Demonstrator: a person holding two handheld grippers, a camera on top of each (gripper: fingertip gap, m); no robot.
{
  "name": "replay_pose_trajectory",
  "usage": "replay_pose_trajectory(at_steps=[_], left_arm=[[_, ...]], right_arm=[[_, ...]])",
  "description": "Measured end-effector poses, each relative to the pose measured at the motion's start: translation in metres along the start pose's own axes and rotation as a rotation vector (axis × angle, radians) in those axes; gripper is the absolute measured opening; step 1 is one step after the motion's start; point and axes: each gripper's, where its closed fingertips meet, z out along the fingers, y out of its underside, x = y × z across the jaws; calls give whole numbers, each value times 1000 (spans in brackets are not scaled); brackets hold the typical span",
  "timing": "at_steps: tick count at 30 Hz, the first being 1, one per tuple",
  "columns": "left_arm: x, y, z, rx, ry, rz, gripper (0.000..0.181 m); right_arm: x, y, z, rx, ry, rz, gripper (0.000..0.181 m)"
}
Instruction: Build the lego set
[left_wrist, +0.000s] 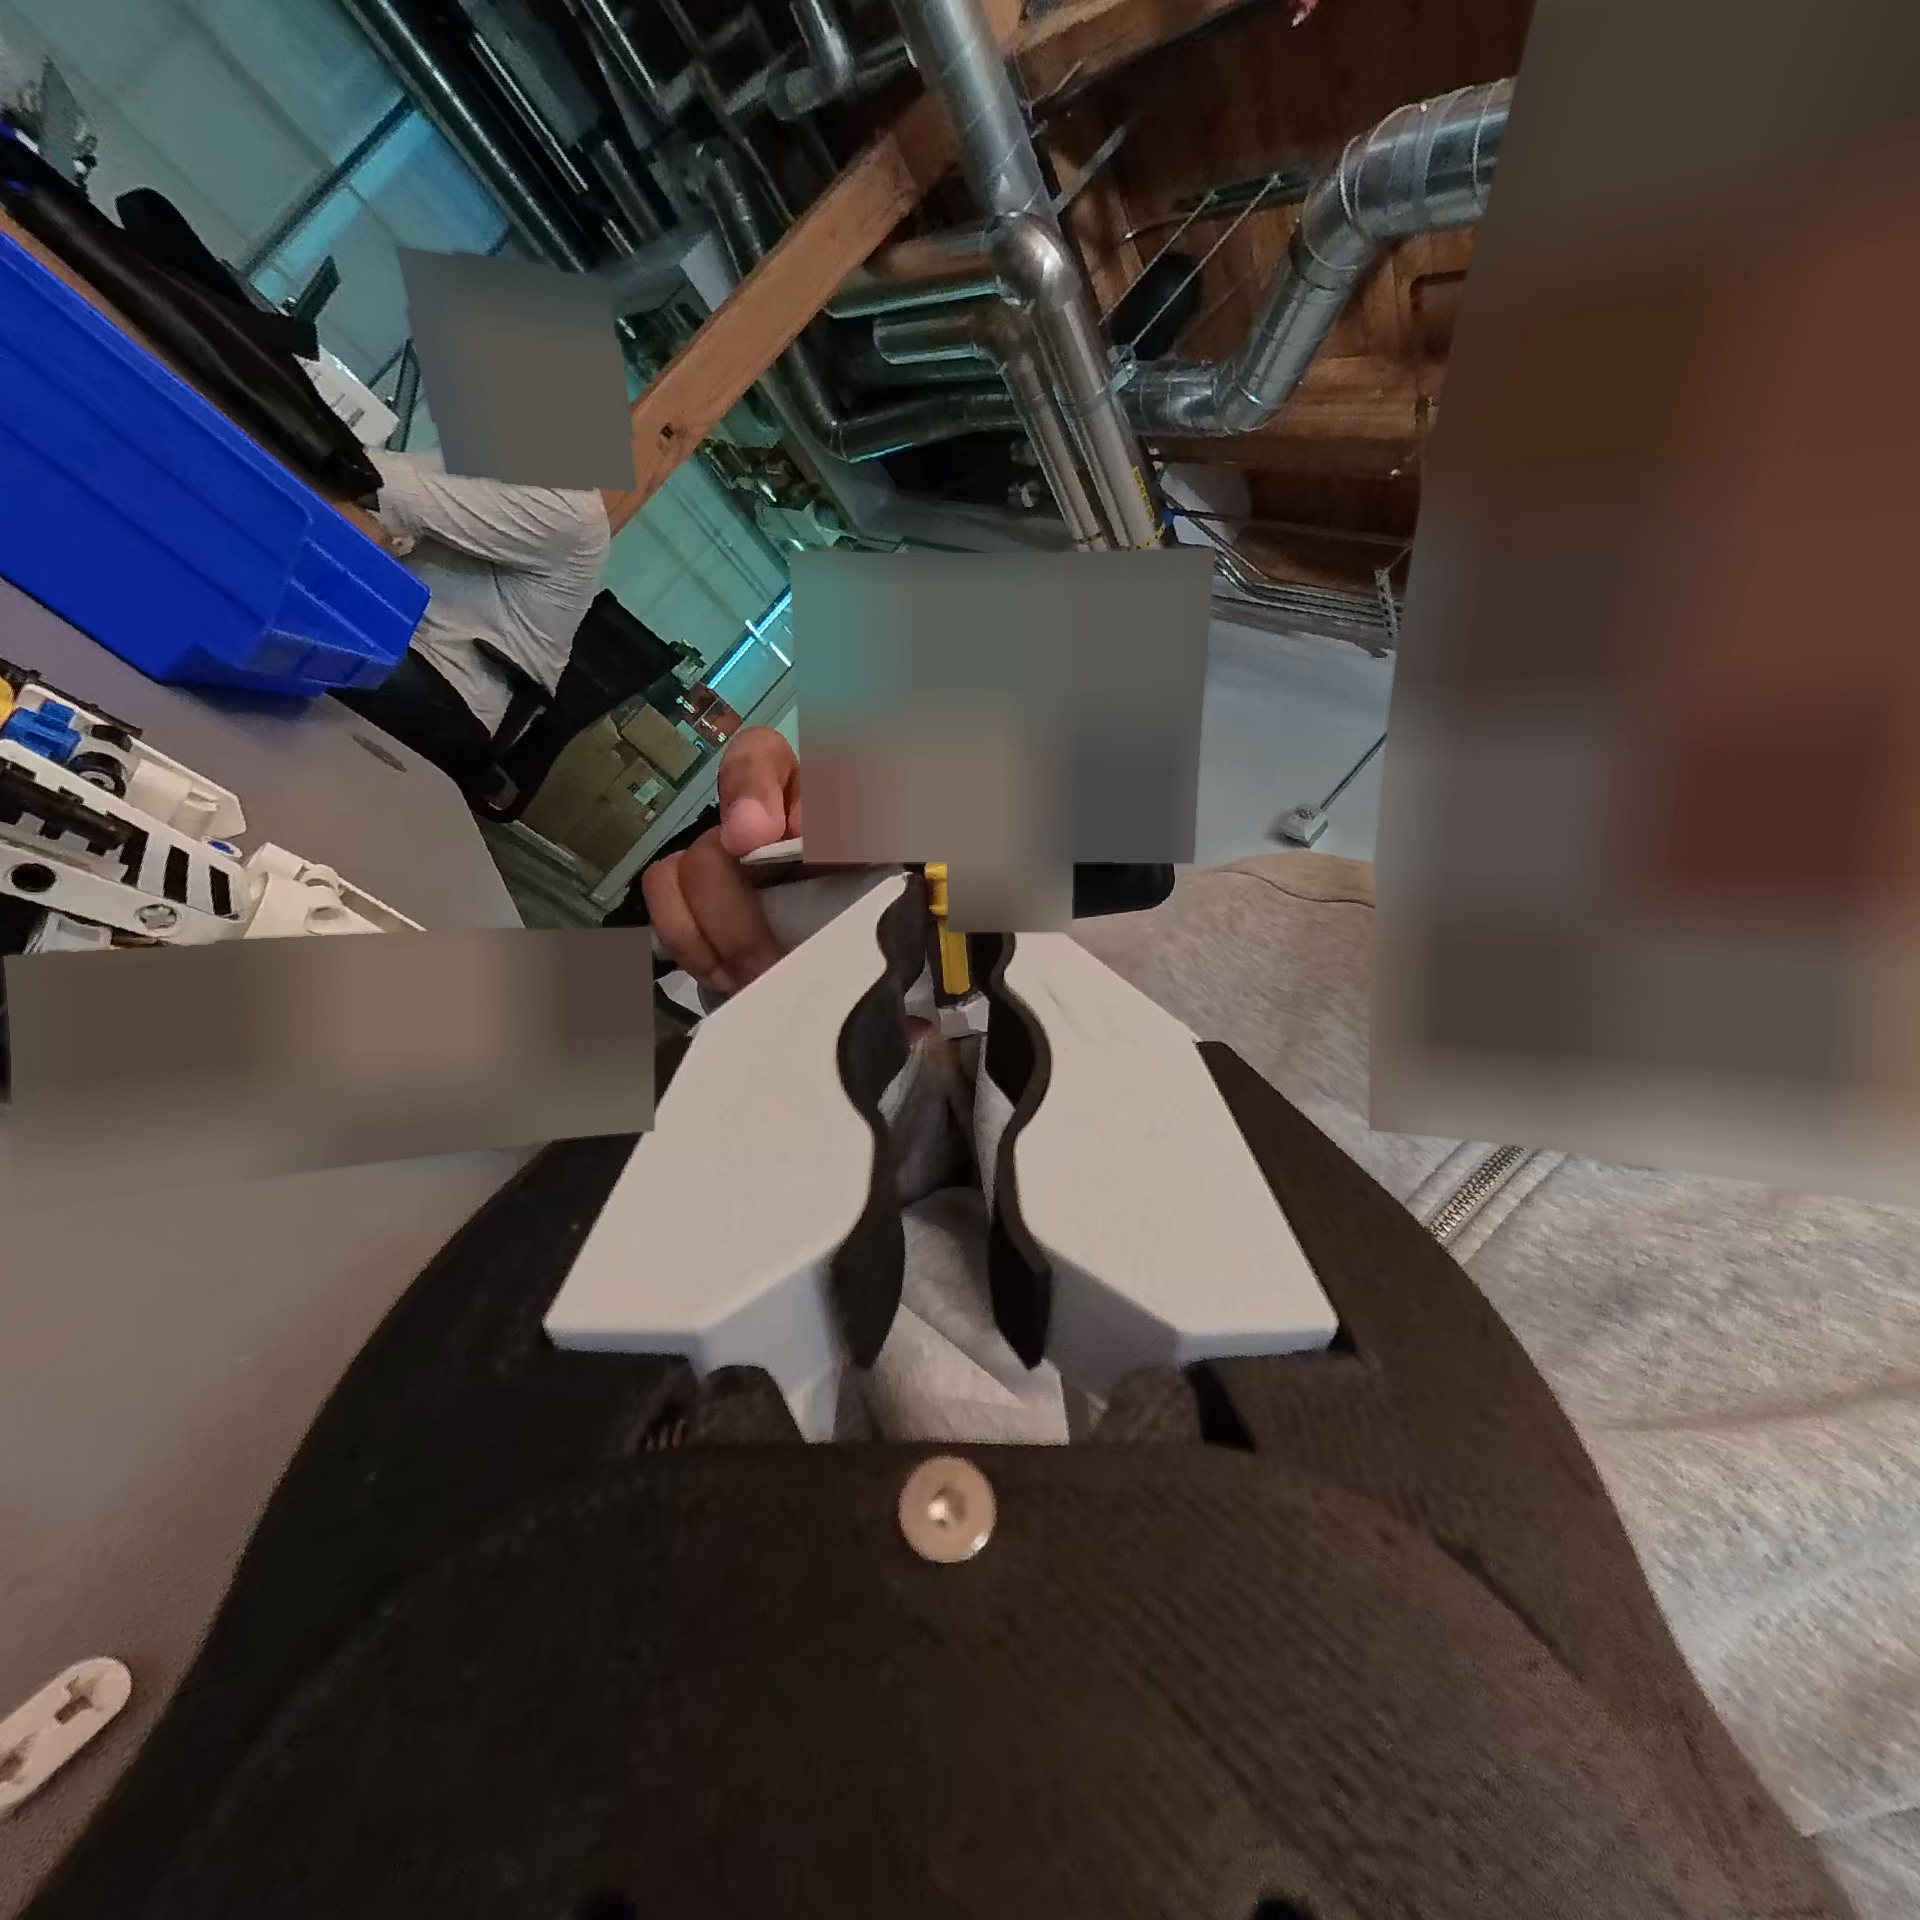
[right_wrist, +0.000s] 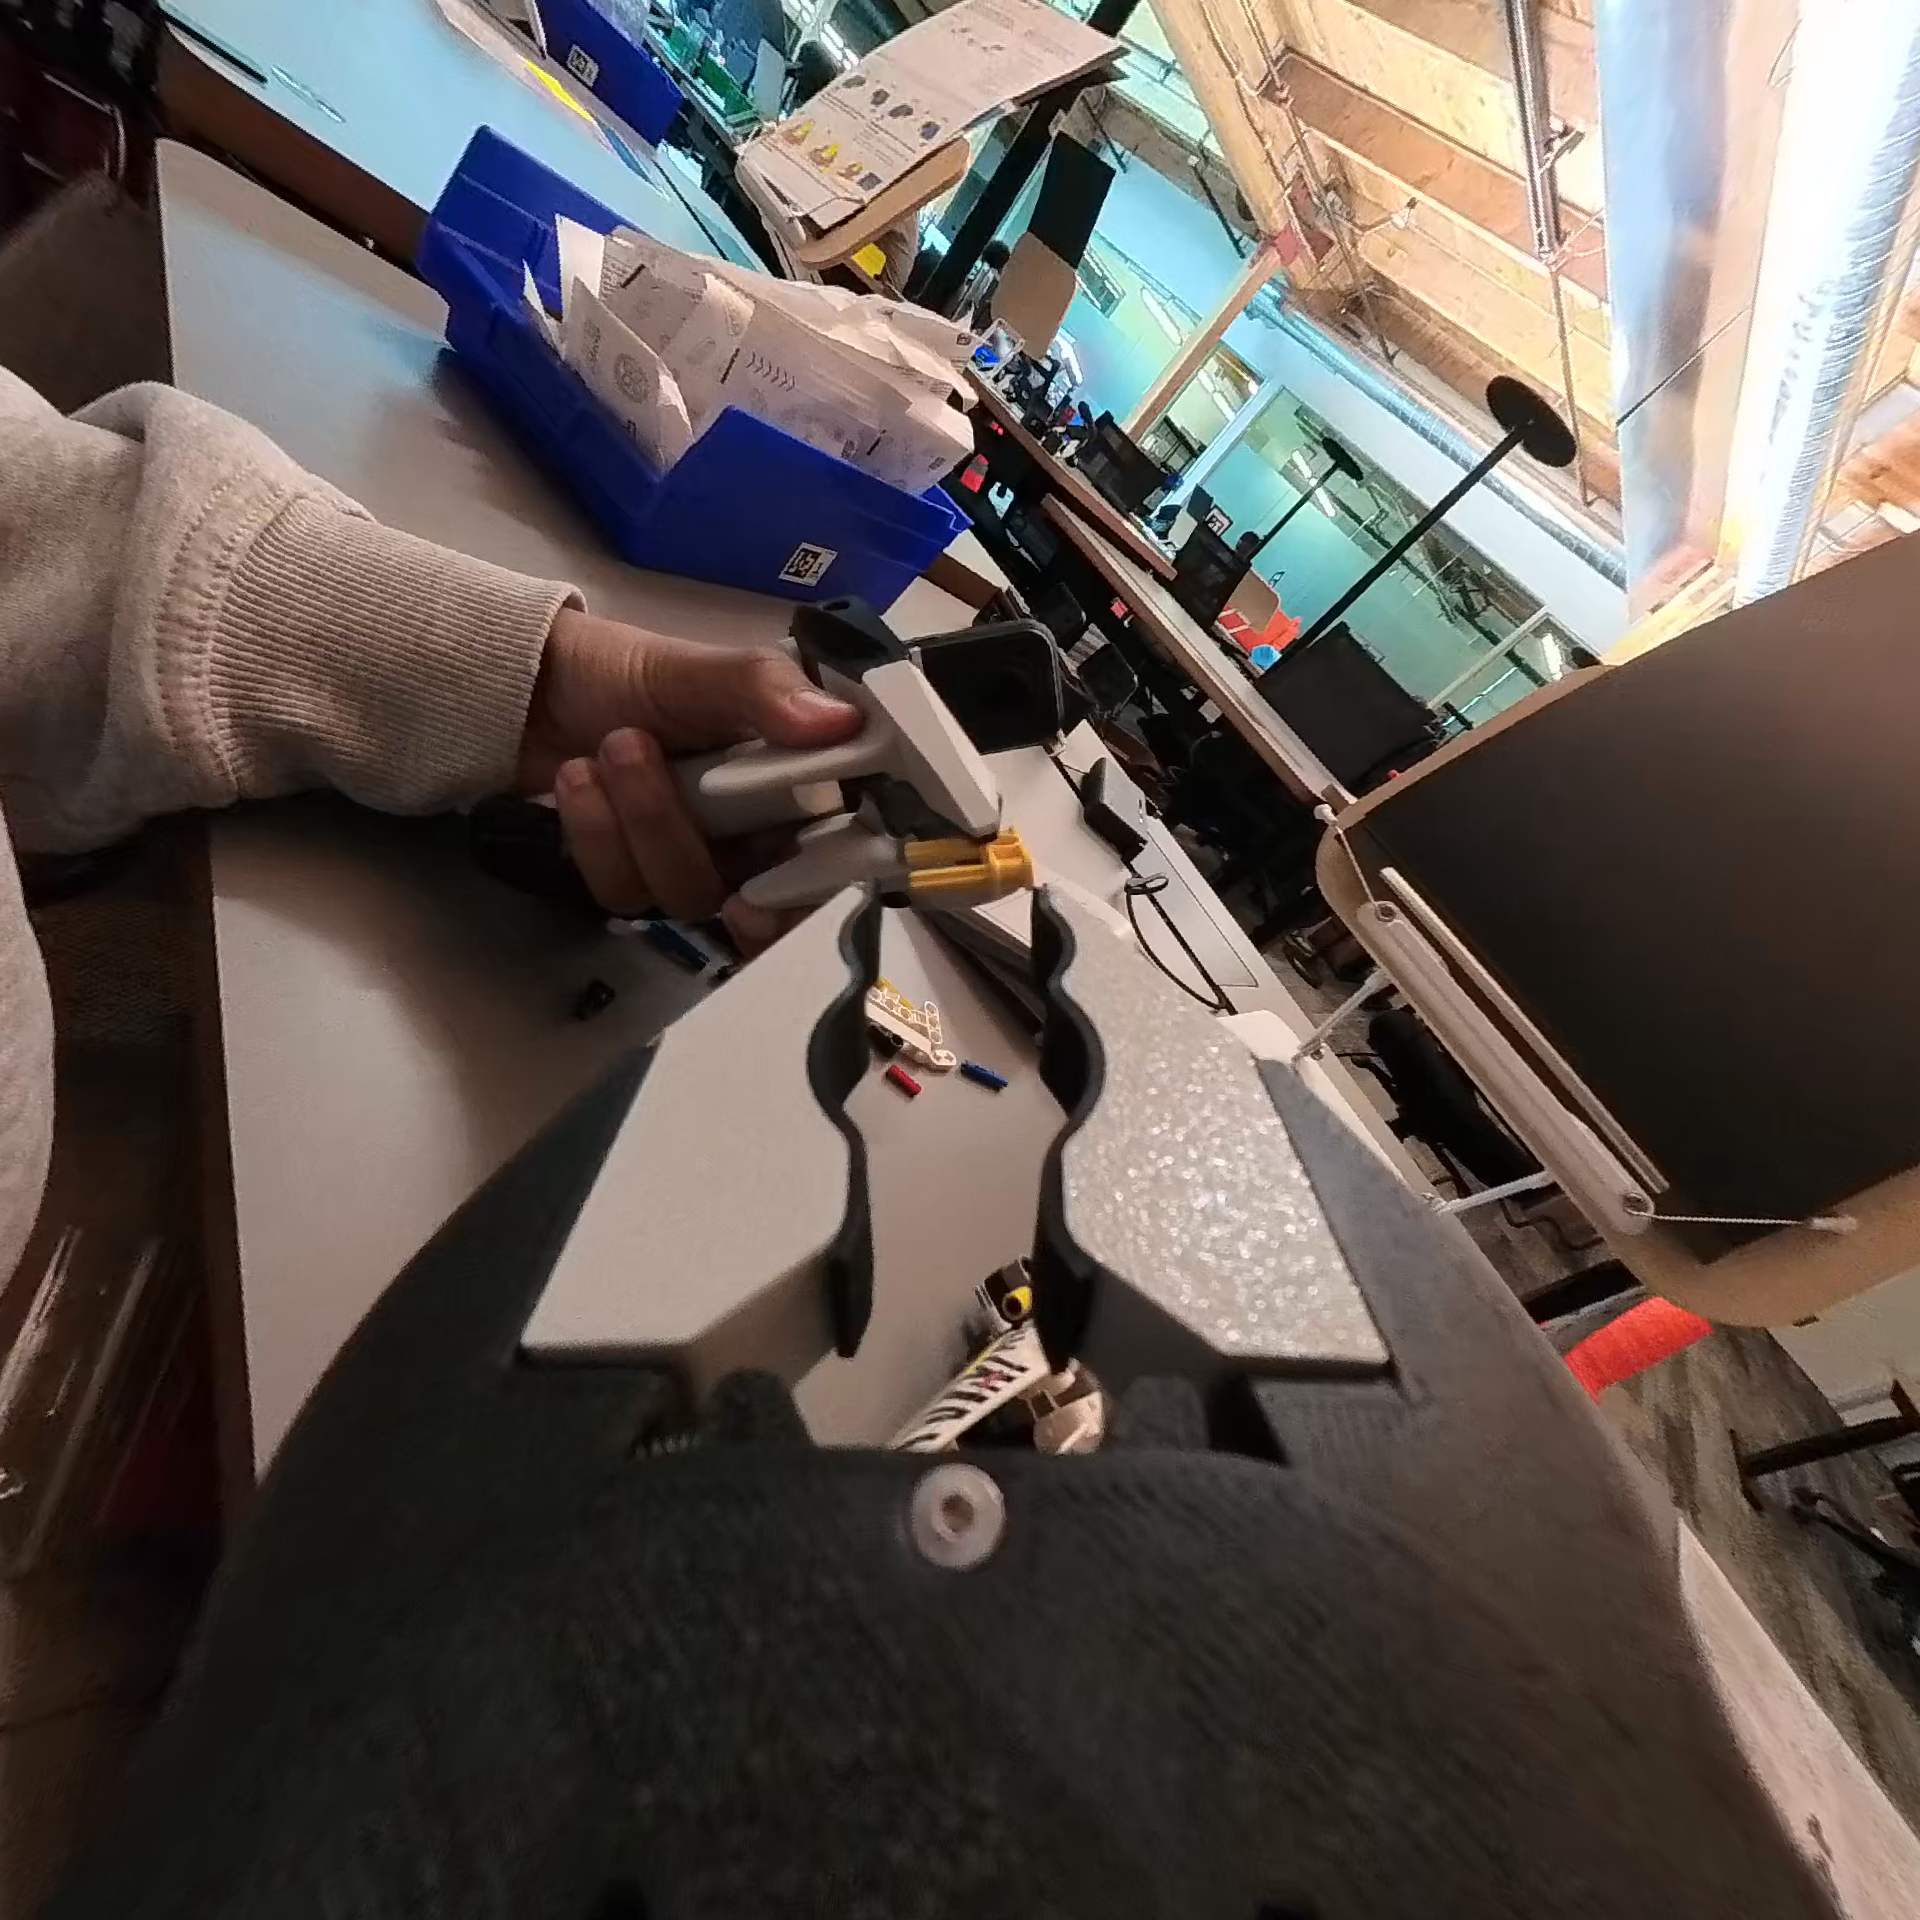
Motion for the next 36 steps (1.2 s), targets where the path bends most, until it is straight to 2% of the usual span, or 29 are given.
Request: replay_pose_trajectory(at_steps=[16,20,23,25,27,36], left_arm=[[6,4,6,-17,39,8,5],[7,-5,3,40,38,10,18],[11,-19,-1,106,-3,118,31],[9,-27,-6,150,-101,252,32],[8,-31,-9,176,-144,310,28],[1,-12,3,90,13,-5,16]], right_arm=[[0,-11,-3,53,0,-14,21],[3,-10,-5,43,8,-19,22],[9,-2,-4,-12,32,0,21],[11,4,-5,-44,30,16,21],[12,2,-6,-30,37,11,21],[9,-3,-8,-45,58,-119,22]])
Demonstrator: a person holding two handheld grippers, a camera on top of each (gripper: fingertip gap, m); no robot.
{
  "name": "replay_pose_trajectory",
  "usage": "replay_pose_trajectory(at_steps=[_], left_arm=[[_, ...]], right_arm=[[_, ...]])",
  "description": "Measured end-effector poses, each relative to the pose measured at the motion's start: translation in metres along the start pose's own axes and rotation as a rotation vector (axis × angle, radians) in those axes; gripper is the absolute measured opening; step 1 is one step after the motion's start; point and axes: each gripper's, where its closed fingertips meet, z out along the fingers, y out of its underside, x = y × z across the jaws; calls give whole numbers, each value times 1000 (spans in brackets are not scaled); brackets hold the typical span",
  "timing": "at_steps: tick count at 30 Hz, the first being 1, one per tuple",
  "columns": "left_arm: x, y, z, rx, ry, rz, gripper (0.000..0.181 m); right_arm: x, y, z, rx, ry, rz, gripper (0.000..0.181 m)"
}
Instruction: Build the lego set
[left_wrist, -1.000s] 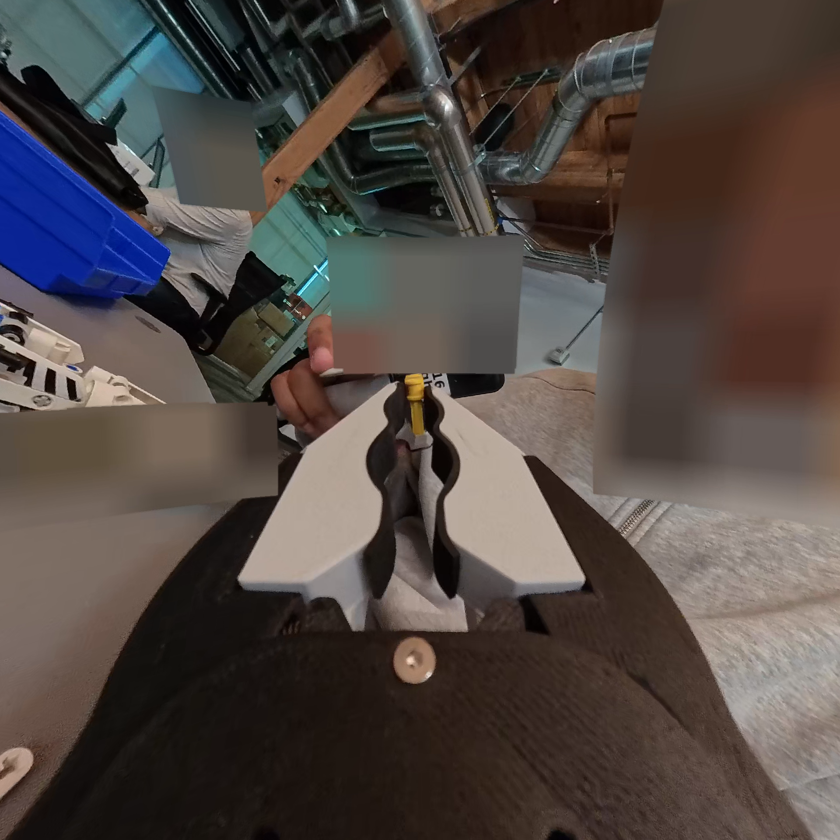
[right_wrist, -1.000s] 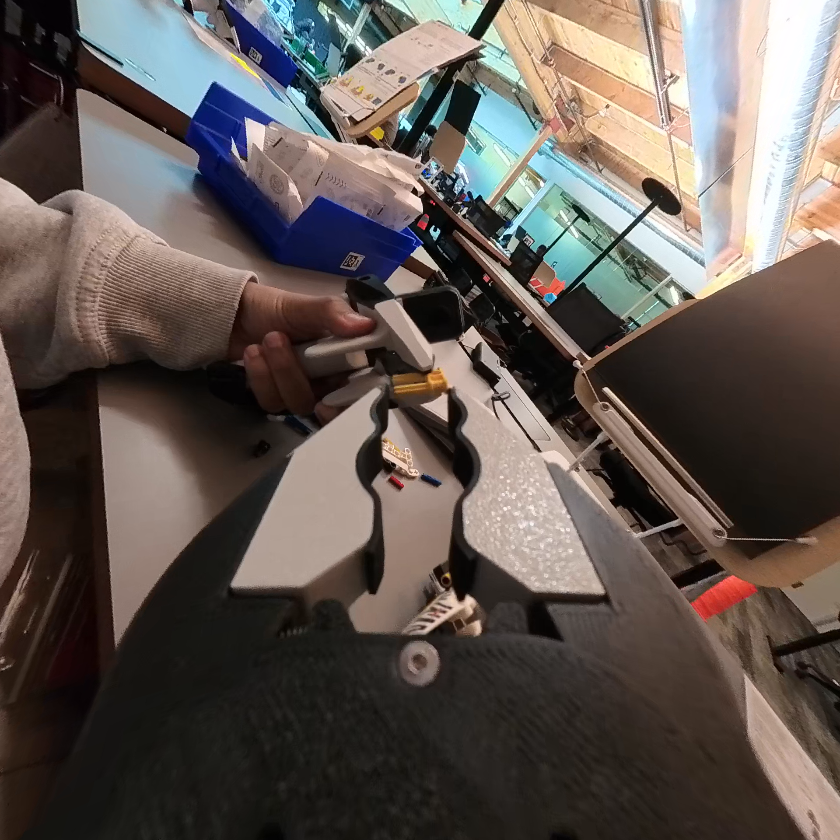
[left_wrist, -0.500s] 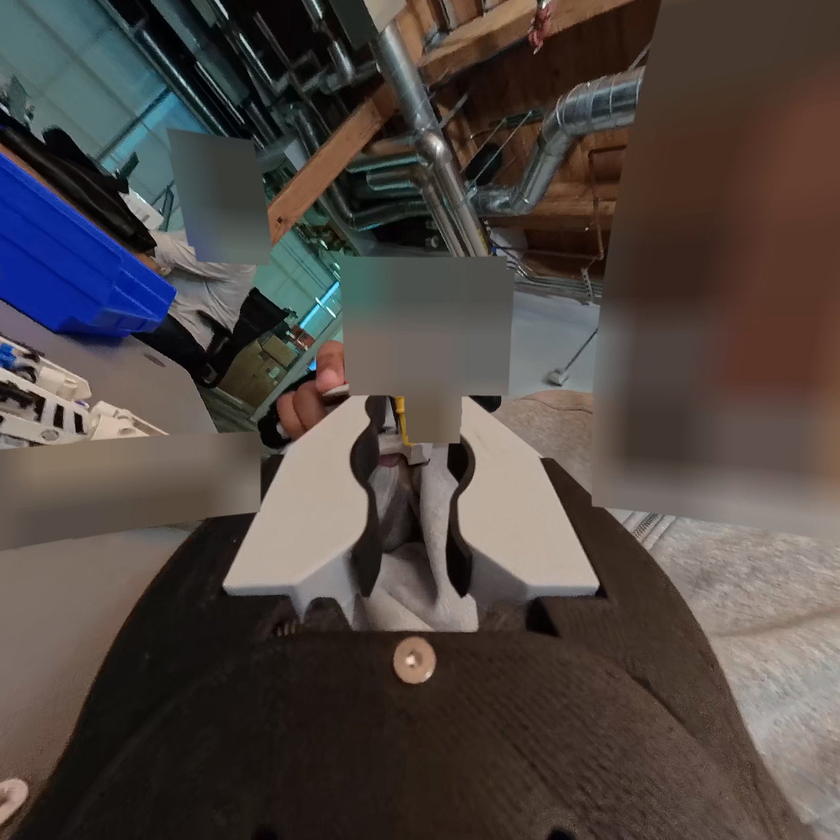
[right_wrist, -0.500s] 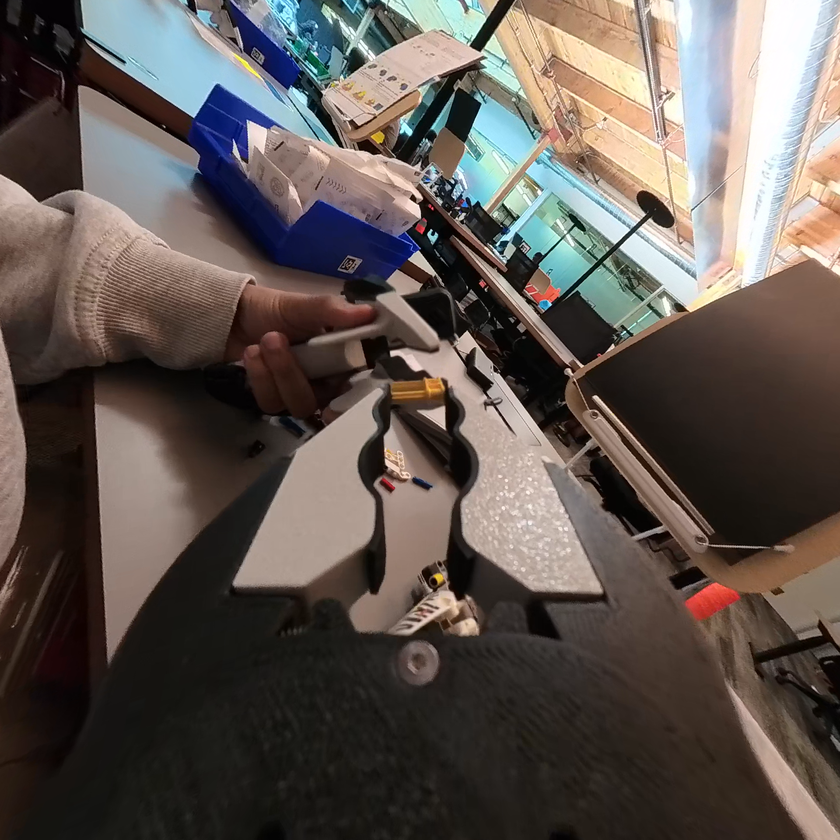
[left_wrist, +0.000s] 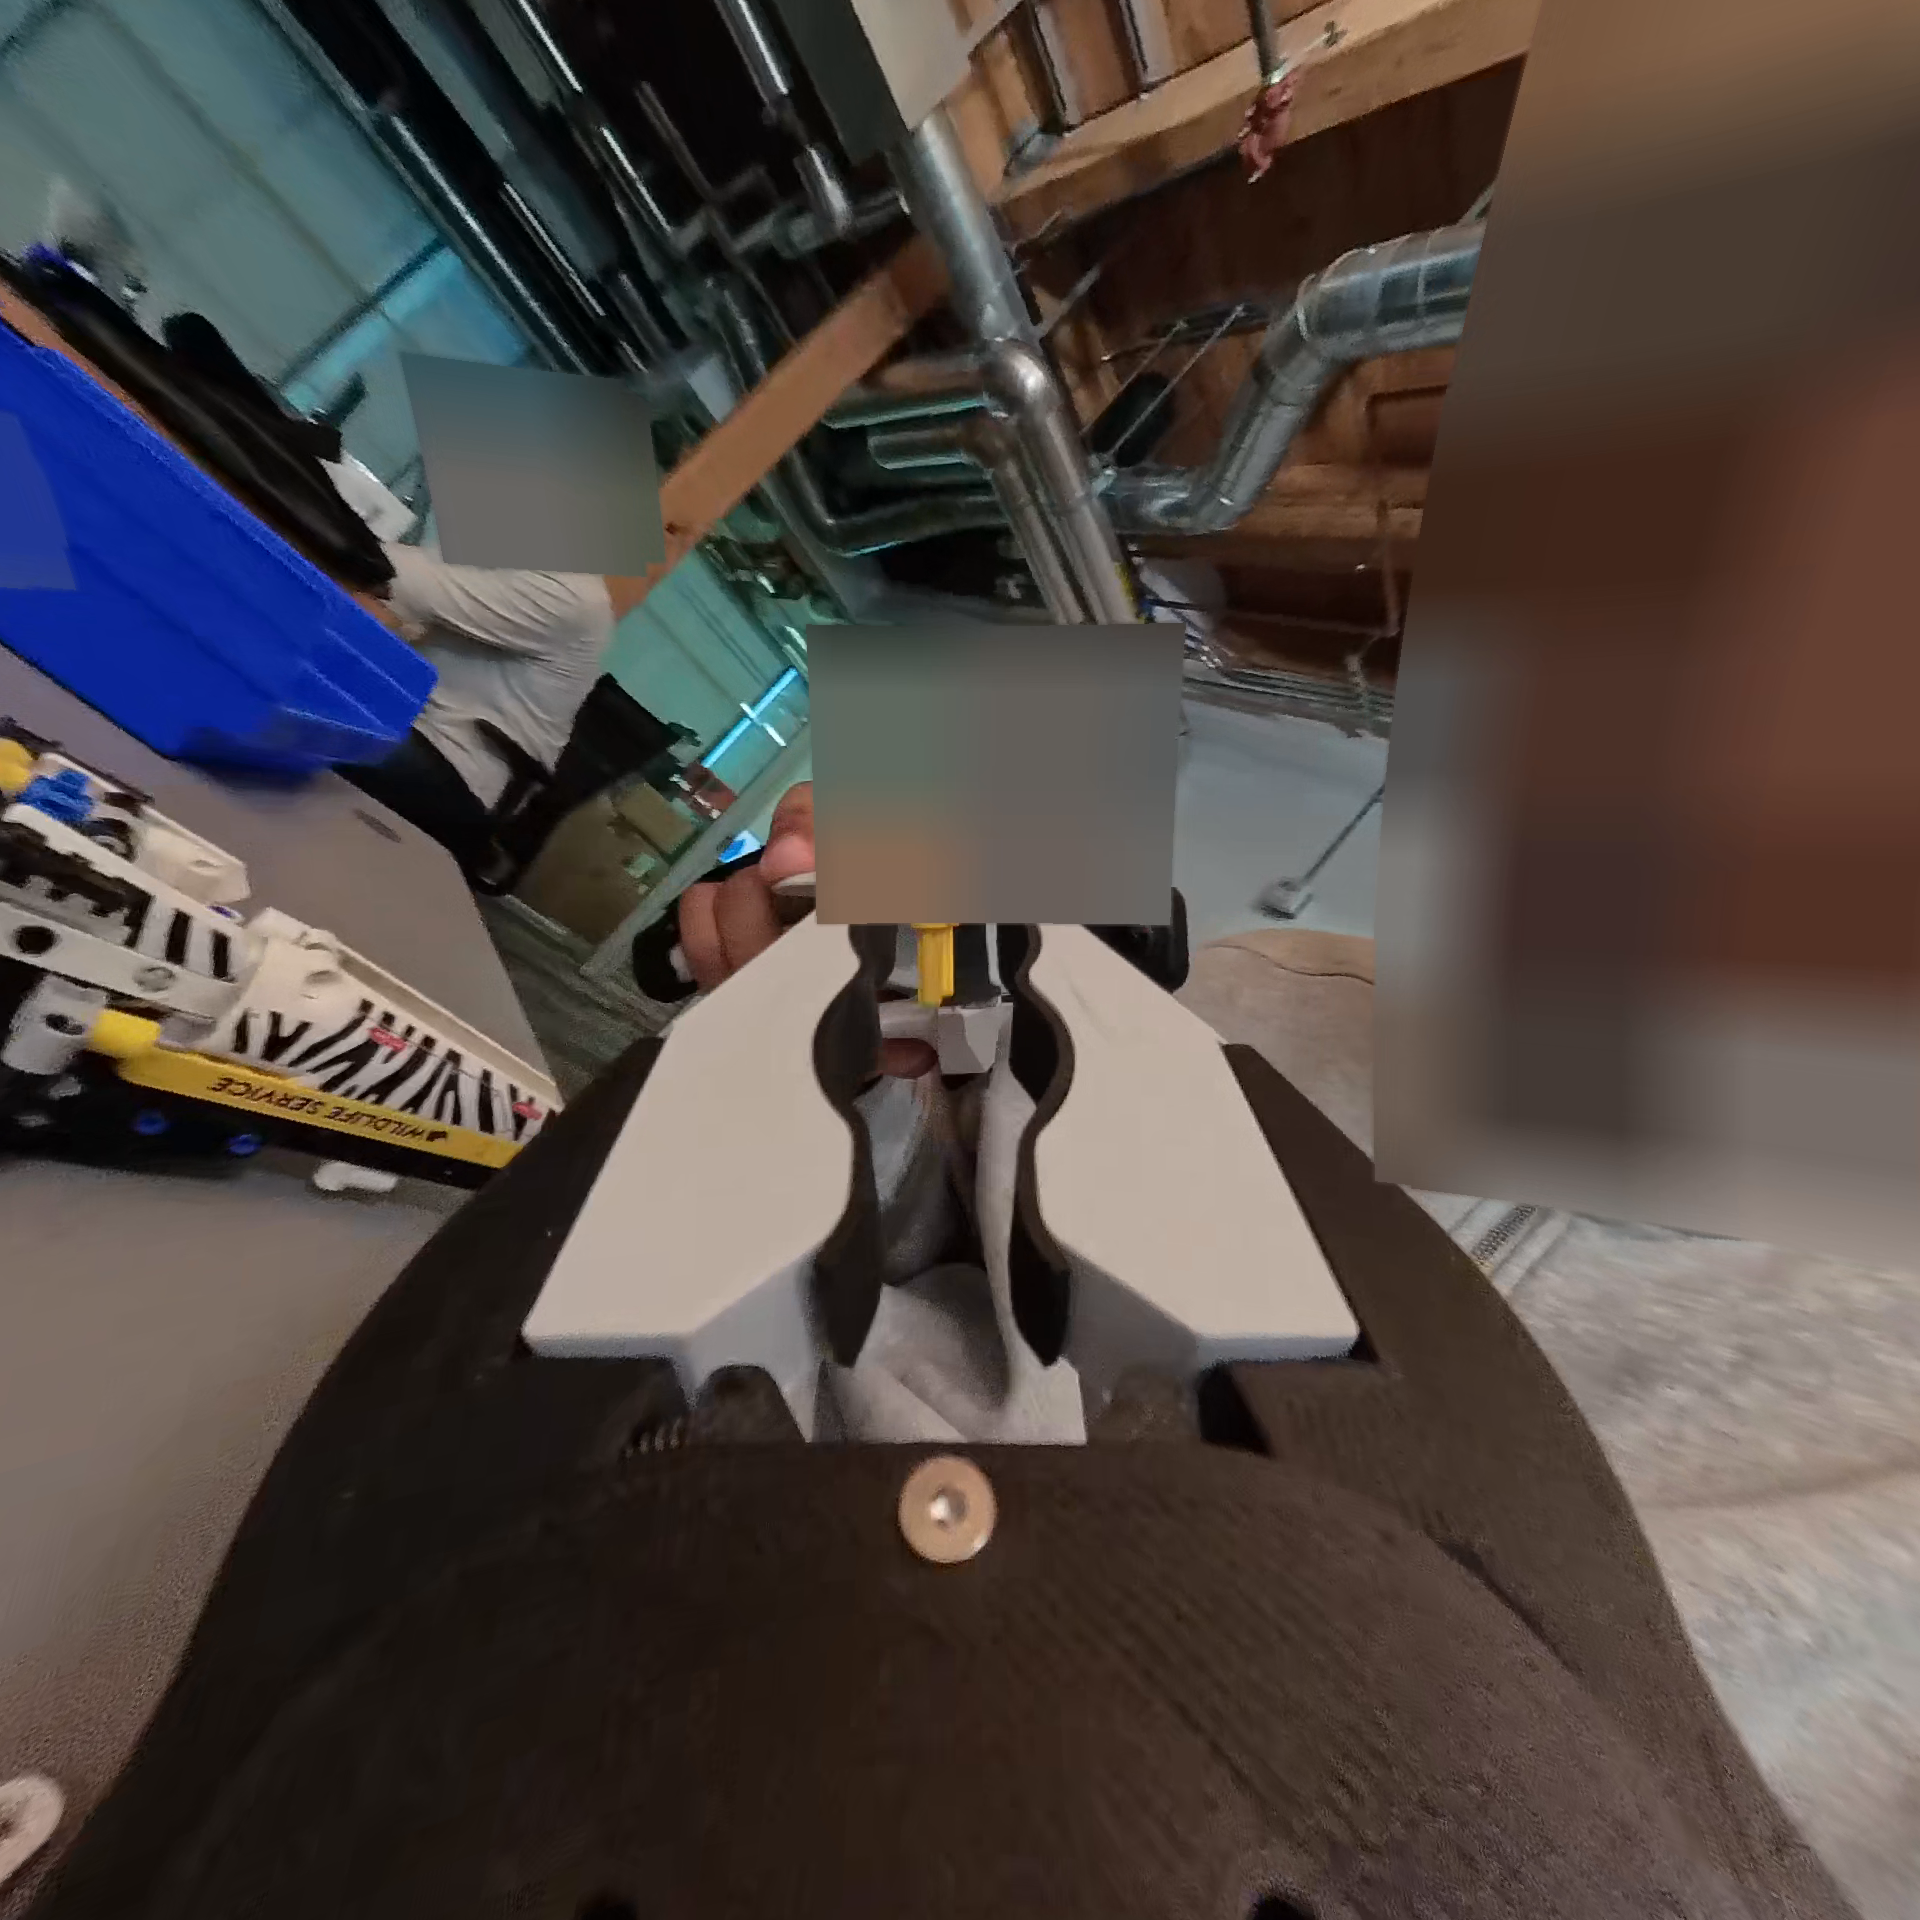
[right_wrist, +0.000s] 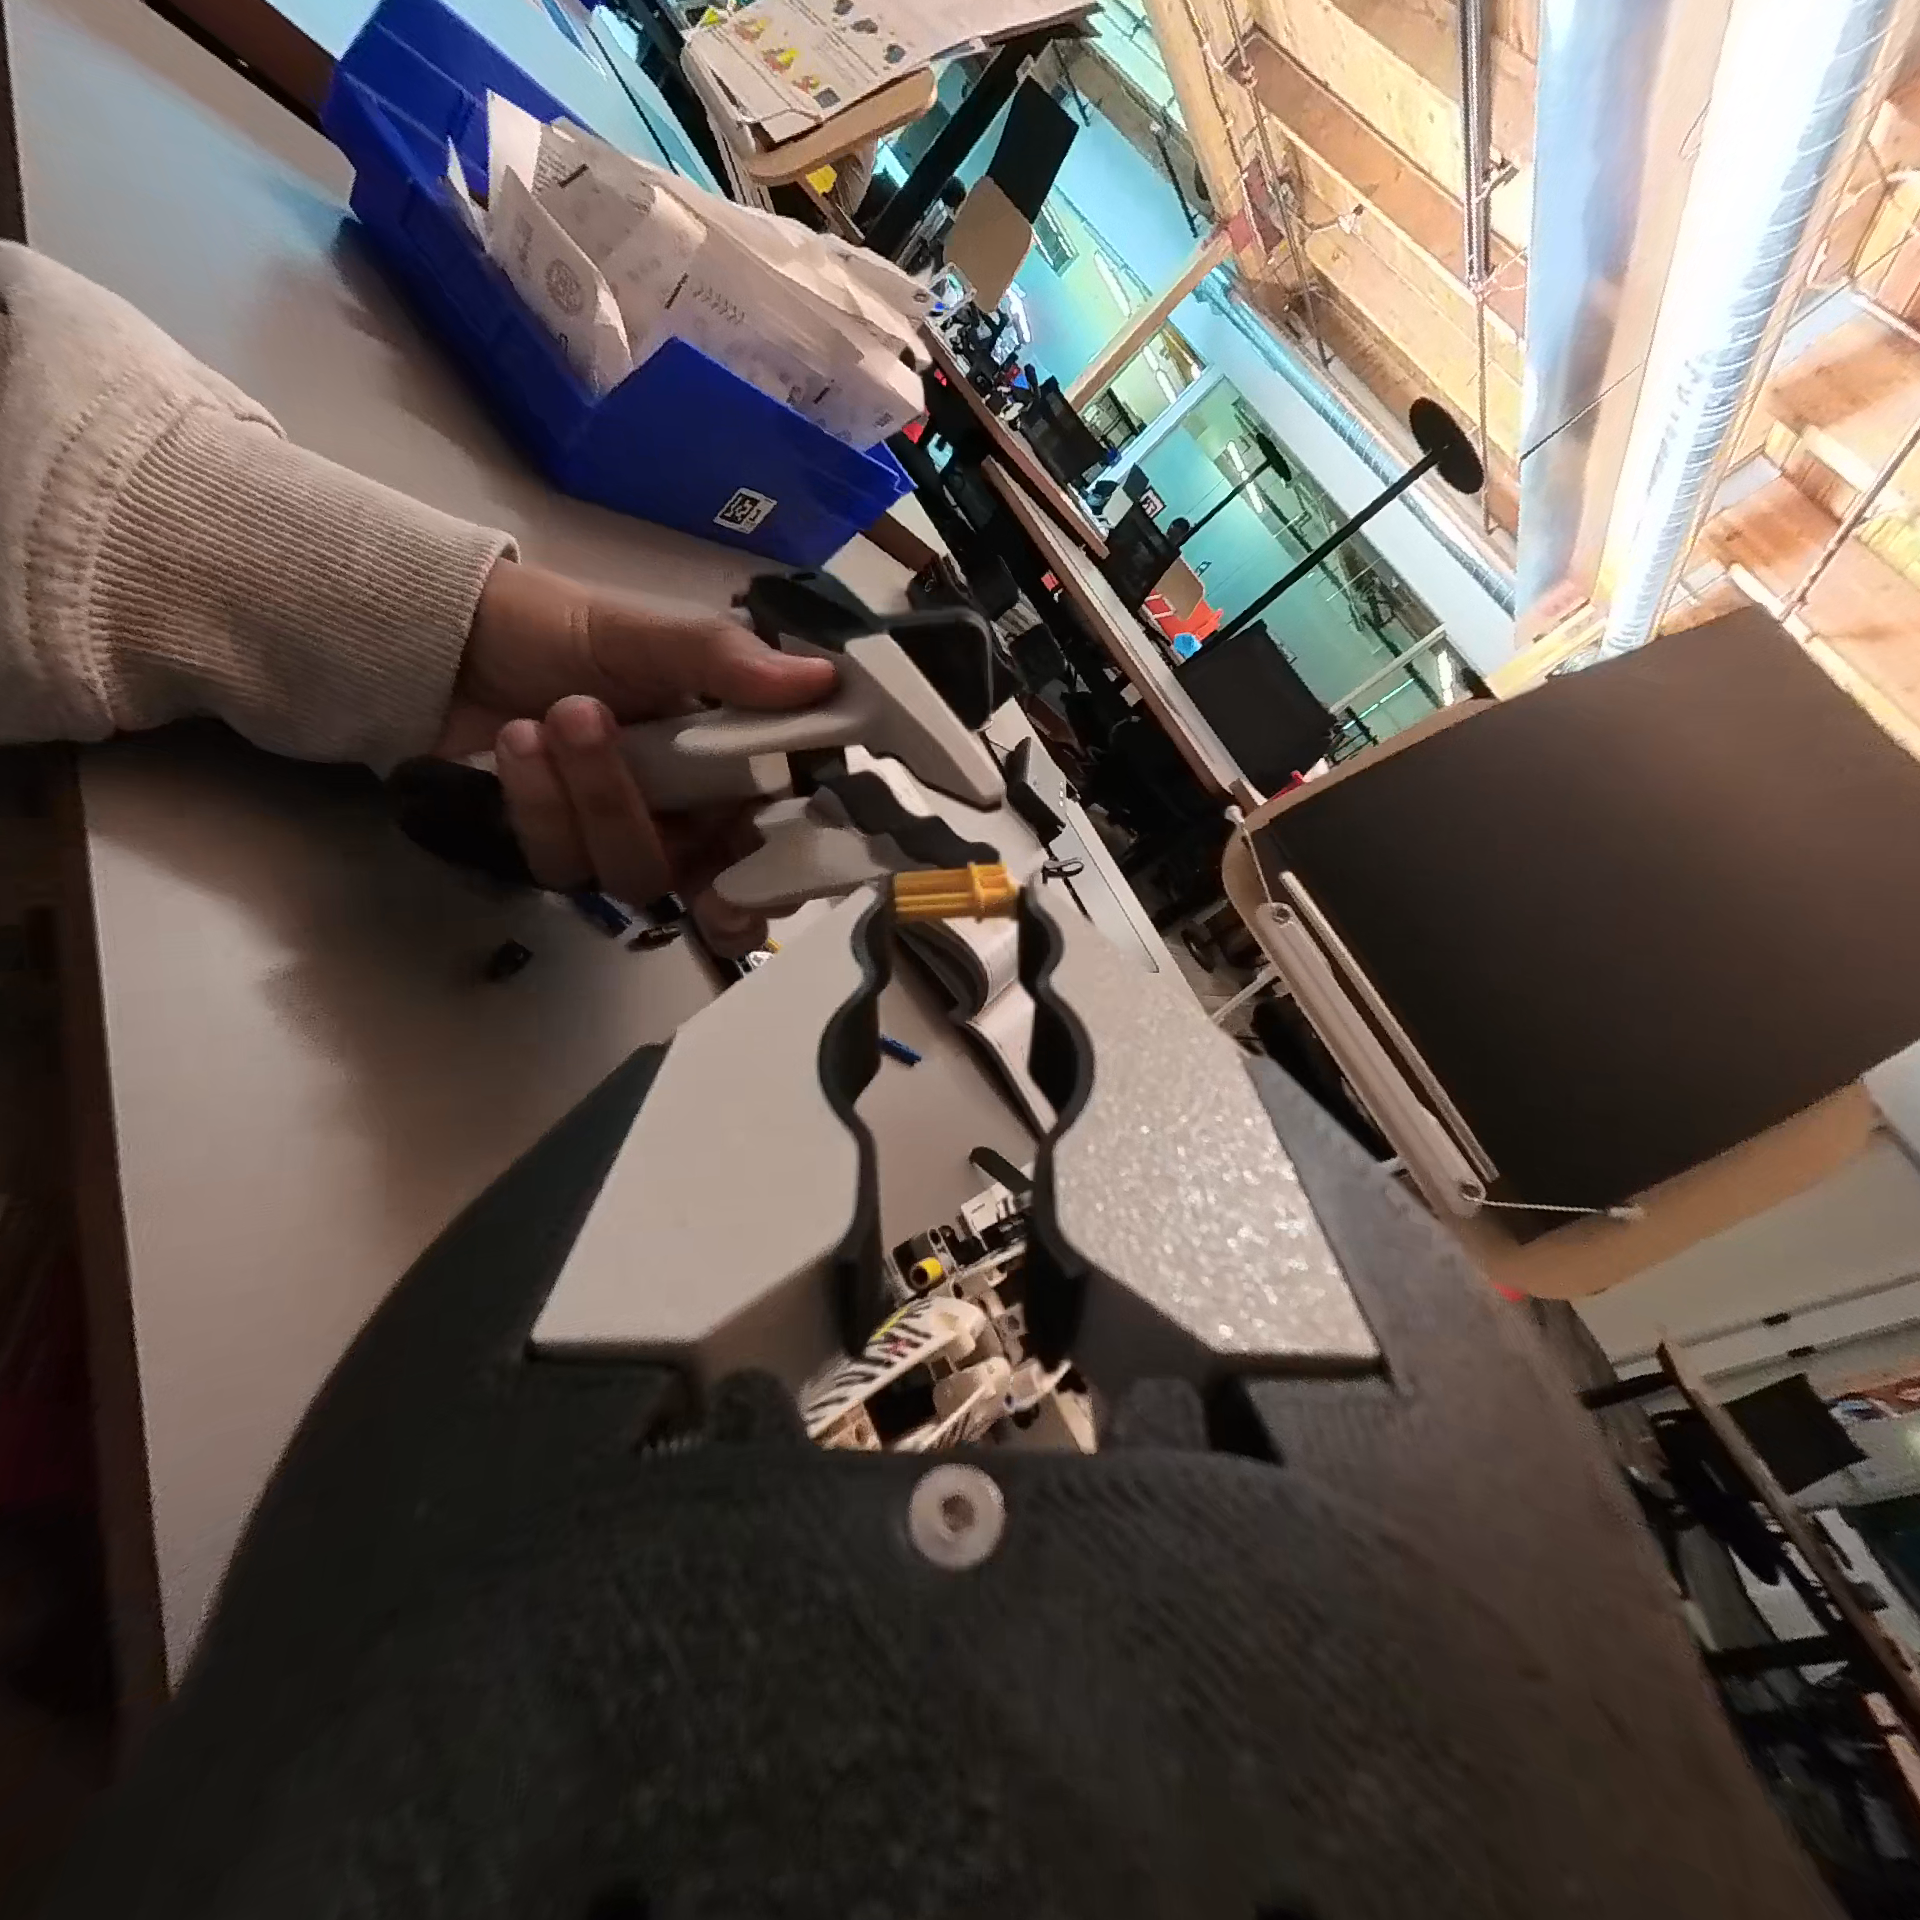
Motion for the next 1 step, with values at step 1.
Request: replay_pose_trajectory(at_steps=[1], left_arm=[[1,1,1,-2,8,-6,15]], right_arm=[[-2,-1,0,2,-8,-3,22]])
